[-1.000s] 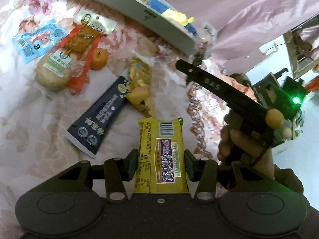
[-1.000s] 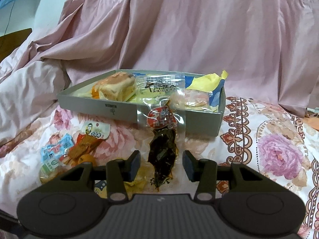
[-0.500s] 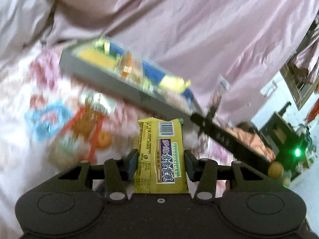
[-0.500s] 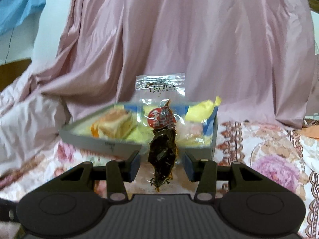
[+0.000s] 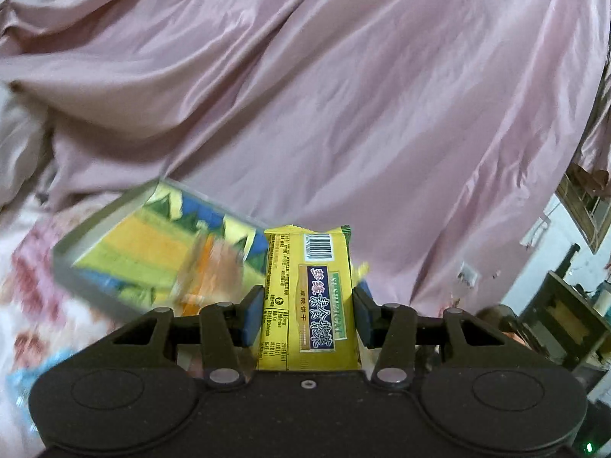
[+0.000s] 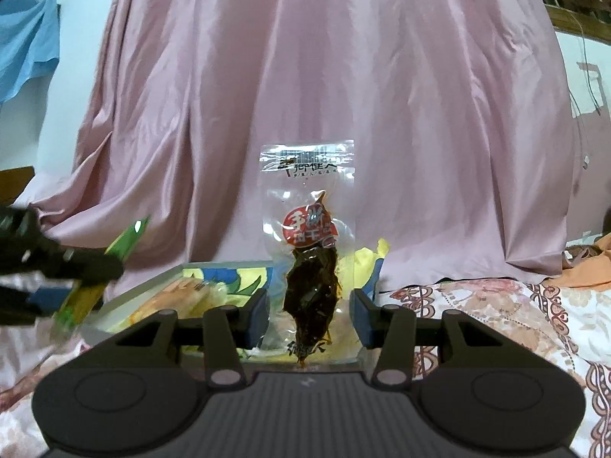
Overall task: Organize snacks
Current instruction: 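Carry the yellow bar into the tray with the left tool while the right tool lowers the jerky there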
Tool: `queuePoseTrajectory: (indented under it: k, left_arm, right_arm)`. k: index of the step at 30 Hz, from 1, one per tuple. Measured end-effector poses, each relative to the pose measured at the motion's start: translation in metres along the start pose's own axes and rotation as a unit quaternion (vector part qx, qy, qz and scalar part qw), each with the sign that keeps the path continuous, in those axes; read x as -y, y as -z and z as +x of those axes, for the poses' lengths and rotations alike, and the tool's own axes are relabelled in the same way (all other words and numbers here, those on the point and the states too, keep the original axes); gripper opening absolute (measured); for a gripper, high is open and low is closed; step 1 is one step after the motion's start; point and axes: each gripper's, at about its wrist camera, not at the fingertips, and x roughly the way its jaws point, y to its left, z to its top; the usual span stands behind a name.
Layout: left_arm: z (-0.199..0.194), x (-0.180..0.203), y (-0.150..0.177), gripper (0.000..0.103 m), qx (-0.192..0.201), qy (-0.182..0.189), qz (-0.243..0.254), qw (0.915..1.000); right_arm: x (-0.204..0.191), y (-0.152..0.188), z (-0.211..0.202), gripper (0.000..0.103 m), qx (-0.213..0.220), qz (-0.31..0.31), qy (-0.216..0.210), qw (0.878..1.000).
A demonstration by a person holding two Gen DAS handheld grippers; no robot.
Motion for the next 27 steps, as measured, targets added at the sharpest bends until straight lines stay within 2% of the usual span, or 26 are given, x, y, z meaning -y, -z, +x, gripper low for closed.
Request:
queuePoseTrajectory:
  k: [7, 12, 18, 19, 23, 26, 27]
  left_arm:
    - [0.051, 0.012, -0.01, 0.05, -0.001, -0.015, 0.02, 0.9997]
    - [0.081, 0.013, -0.003, 0.05, -0.022, -0.038, 0.034, 0.9984]
    - [0.102, 0.01, 0.008, 0.05, -0.049, -0.066, 0.044, 0.9956]
    - [0.103, 0.009, 0.01, 0.05, -0.055, -0.078, 0.053, 0.994]
    - [0.107, 0.006, 0.013, 0.051, -0.068, -0.089, 0.056, 0.9921]
    - [0.107, 0.005, 0.012, 0.058, -0.068, -0.088, 0.054, 0.9923]
    - [0.105, 0.005, 0.011, 0.064, -0.067, -0.087, 0.054, 0.9925]
  right_arm:
    - [0.011, -0.01, 0.026, 0.051, 0.006, 0.025, -0.001, 1.0]
    - [0.013, -0.008, 0.043, 0.051, -0.017, 0.026, -0.004, 1.0]
    - [0.011, 0.001, 0.061, 0.05, -0.059, 0.023, -0.002, 0.998]
    - [0.011, 0.003, 0.063, 0.049, -0.063, 0.021, -0.001, 0.998]
    - [0.007, 0.003, 0.064, 0.052, -0.065, 0.009, -0.002, 0.998]
    - [0.005, 0.003, 0.063, 0.057, -0.066, 0.004, -0.003, 0.998]
    - [0.005, 0.003, 0.062, 0.061, -0.067, 0.003, -0.003, 0.998]
